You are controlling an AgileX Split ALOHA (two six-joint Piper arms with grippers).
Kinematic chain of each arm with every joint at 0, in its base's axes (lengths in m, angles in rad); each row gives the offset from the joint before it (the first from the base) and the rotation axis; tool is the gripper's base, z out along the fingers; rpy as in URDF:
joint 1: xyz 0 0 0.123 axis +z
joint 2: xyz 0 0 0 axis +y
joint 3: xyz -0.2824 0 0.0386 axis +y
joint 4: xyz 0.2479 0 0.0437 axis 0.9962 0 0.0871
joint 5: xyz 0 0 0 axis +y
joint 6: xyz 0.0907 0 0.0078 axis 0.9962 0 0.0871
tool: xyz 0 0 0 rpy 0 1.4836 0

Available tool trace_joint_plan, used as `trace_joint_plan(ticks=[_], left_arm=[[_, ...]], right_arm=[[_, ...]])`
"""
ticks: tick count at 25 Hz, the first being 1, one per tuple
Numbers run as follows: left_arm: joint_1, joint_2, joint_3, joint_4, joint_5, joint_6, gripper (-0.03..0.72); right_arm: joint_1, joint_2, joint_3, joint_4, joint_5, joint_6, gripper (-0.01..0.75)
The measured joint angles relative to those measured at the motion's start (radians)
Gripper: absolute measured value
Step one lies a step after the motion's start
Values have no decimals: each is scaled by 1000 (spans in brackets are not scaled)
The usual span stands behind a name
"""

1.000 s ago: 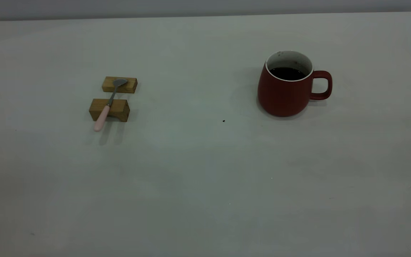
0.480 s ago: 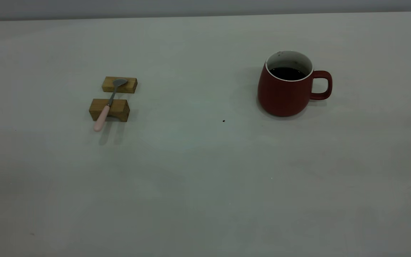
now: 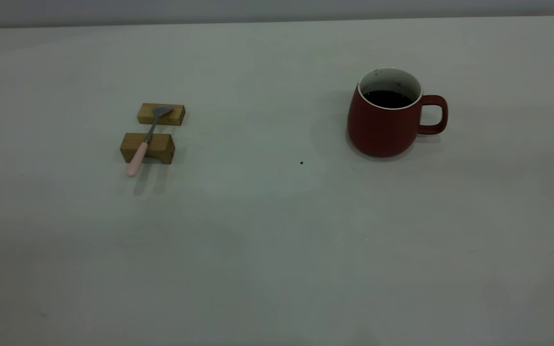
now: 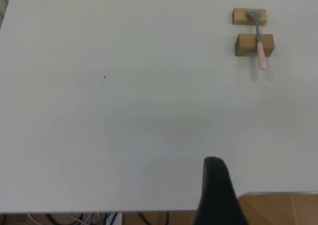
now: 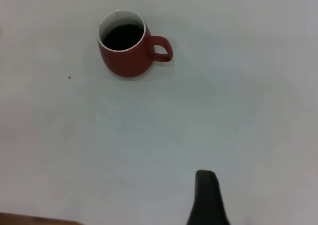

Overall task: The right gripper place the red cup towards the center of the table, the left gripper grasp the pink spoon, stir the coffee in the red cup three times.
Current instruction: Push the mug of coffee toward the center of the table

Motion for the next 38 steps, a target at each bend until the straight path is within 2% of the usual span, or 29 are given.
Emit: trace_joint_plan(ticks=[5,12,17,24,28,32,38], left_arm=[[0,0,0,0,1,0,571],[0,0,0,0,1,0,571],[0,0,0,0,2,0,571],[0,0,0,0,2,0,571],[0,0,0,0,2,0,571],[0,0,0,0,2,0,571],[0,0,0,0,2,0,571]], right_arm=[[0,363,-76,0,-155,-128,607],[0,808,-231,103,-310,-473,596],[0,1073,-306,292,-411,-920,589],[-2,1412,-435,533,-436,-1631,589],[-28,1558,-523,658,-440,-1903,588],[-60,1646,-577,781,-447,-2050,588],[-72,1759,-647,851,-449,-2075,588]])
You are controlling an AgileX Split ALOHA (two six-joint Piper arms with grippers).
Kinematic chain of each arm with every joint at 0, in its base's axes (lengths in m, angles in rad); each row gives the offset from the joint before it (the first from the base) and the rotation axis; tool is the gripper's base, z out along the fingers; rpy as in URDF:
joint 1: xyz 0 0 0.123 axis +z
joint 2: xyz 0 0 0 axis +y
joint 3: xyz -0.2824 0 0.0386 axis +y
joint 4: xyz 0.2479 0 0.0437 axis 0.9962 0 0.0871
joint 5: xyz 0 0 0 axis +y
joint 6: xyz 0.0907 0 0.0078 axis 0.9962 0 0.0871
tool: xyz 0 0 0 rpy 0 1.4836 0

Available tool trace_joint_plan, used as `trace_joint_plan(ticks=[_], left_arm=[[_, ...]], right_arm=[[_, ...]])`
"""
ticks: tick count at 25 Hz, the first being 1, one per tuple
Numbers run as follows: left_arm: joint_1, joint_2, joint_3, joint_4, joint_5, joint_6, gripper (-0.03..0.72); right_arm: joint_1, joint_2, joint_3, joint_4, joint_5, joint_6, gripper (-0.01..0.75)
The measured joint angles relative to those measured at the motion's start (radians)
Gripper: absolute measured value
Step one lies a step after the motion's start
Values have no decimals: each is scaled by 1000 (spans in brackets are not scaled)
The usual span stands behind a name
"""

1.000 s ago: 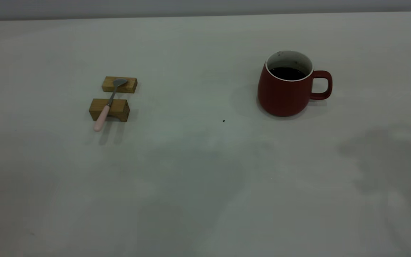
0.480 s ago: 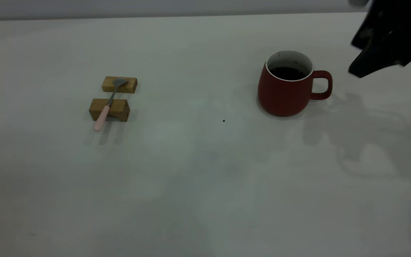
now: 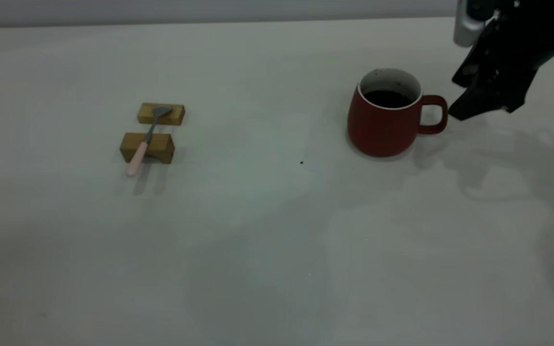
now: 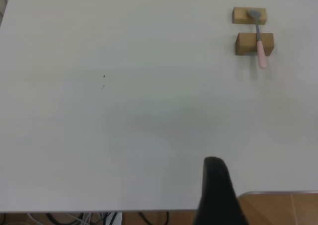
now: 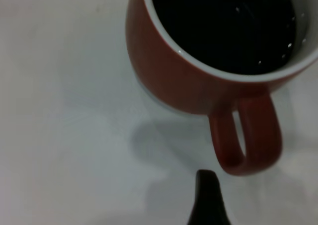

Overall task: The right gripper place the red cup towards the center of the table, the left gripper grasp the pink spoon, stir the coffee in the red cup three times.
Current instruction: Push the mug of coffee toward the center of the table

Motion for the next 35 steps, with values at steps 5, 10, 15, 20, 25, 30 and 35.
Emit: trace_joint_plan(ticks=[5,10,15,20,25,30,35], left_arm=[[0,0,0,0,0,0,571],[0,0,0,0,0,0,571],[0,-1,0,-1,0,0,571],[0,-1,0,-1,0,0,571],[0,-1,0,-1,0,0,571],[0,-1,0,-1,0,0,571],[0,-1,0,-1,0,0,571]], right_arm=[[5,66,-55,46,33,-2,588],[36,124,-120,66,34,-3,588],[103,148,-137,67,36,-3,588],[191,161,-162,71,21,-3,588],[284,201,-236,138,22,-3,588],[345,225,-295,229,22,-3,588],[348,224,-298,238,25,33,588]])
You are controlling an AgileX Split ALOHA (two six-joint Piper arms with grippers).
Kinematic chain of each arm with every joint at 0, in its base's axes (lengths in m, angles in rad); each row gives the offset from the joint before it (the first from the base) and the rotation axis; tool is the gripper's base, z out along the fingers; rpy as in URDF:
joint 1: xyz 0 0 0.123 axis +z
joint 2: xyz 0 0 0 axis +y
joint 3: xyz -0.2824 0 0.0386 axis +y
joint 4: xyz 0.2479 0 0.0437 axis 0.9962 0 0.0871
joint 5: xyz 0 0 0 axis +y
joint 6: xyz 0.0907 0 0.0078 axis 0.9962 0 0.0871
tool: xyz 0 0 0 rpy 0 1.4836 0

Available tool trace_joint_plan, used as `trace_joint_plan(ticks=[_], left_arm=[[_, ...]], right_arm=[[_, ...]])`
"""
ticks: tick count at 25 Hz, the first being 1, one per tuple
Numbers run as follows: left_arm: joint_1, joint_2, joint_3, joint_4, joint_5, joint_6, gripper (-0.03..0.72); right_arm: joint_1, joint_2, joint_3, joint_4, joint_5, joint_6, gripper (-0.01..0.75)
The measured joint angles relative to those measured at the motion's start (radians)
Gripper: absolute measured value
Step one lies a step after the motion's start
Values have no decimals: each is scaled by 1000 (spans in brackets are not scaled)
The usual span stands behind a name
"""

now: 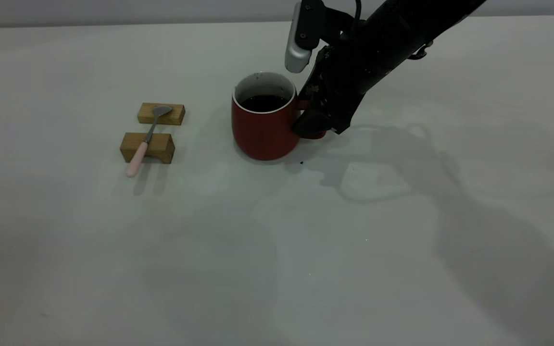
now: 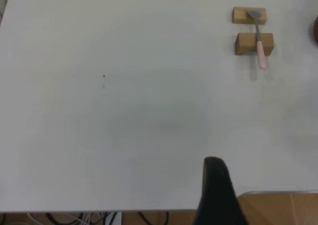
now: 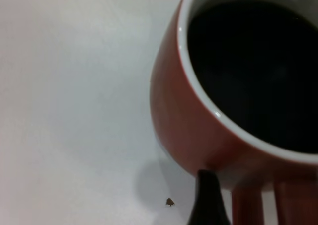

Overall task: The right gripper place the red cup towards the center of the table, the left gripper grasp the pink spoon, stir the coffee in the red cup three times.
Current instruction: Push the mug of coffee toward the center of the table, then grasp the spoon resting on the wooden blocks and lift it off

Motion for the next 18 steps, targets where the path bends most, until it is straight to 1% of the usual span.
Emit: trace_joint_plan(ticks=[4,7,10,12,14,17,18], left_arm=[[0,0,0,0,0,0,571],[0,0,0,0,0,0,571],[0,0,0,0,0,1,571],[0,0,0,0,0,1,571],[0,0,0,0,0,1,571],[0,0,0,0,0,1,571],[0,0,0,0,0,1,571]], right_arm=[[-36,-52,10,-79,44,180,588],[-80,-138,38,-142,145,395,588],[-119,-245,48,-207,334,711,588],[-134,-334,50,-274,447,963,588],[-137,-424,50,-392,536,1191,587],[-137,-567,53,-654,662,1542,587],[-137,-625,59,-725,689,1623,587]])
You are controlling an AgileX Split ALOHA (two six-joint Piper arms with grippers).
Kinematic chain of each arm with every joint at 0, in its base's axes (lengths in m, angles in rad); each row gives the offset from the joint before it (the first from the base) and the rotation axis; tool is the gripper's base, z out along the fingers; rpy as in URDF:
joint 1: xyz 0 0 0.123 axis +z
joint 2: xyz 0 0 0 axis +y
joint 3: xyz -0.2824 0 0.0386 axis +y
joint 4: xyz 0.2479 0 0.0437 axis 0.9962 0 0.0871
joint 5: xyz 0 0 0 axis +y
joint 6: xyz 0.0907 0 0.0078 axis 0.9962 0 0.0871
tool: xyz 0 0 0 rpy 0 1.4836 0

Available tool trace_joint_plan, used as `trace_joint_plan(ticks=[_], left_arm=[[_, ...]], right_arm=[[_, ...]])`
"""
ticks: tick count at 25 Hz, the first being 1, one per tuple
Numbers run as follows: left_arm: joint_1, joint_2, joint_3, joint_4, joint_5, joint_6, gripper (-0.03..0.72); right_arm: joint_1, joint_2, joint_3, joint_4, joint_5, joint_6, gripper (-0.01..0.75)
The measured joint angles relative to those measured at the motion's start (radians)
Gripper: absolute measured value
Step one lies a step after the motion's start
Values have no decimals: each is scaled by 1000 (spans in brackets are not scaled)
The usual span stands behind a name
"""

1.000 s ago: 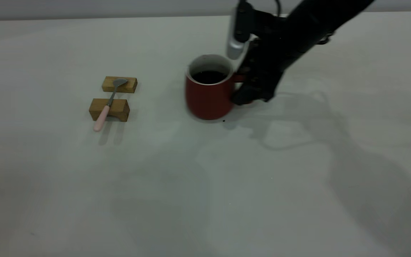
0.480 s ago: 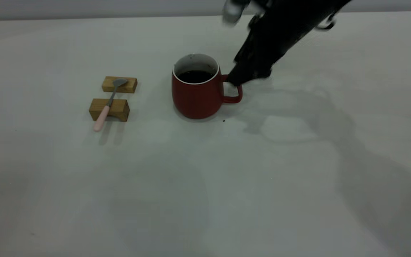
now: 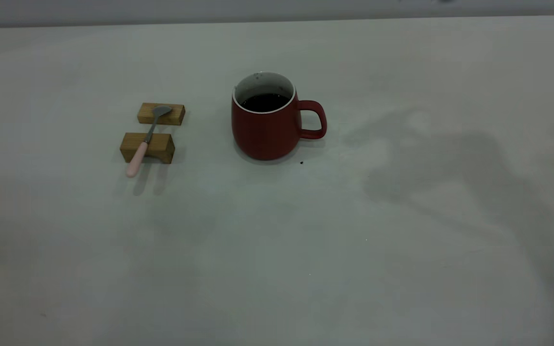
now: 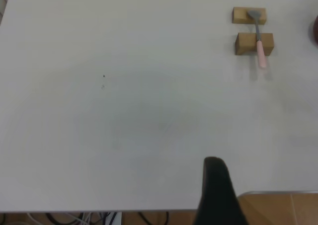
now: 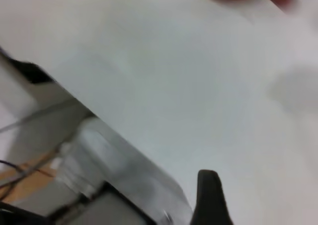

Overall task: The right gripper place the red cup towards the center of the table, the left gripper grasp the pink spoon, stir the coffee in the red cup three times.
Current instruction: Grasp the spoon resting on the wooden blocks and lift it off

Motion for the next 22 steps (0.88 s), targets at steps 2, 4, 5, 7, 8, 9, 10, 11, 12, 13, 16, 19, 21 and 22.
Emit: trace_joint_plan(ticks=[2,4,5,7,8,9,10,11,12,13,16,19,21,22], left_arm=[[0,0,0,0,0,0,571],[0,0,0,0,0,0,571],[0,0,0,0,0,0,571],[0,0,0,0,0,0,571],[0,0,0,0,0,0,571],[0,0,0,0,0,0,571],[0,0,0,0,0,0,571],[0,0,0,0,0,0,571],[0,0,0,0,0,0,571],[0,0,0,0,0,0,571],[0,0,0,0,0,0,571],[0,0,0,0,0,0,571],[0,0,0,0,0,0,571],[0,0,0,0,0,0,571]], right_arm=[[0,-87,37,-145,29,149,587],[0,-196,102,-238,39,236,587],[0,-252,148,-273,41,273,587],[0,-363,248,-317,46,327,587],[0,-407,308,-334,49,349,587],[0,-450,370,-347,52,364,587],[0,-509,422,-360,53,371,587],[0,-550,485,-369,53,378,587],[0,-599,545,-377,54,381,587],[0,-639,603,-386,54,383,587],[0,-791,750,-396,54,383,587],[0,-939,872,-396,35,384,587],[-7,-1028,934,-396,16,387,587],[-20,-1073,951,-396,8,389,587]])
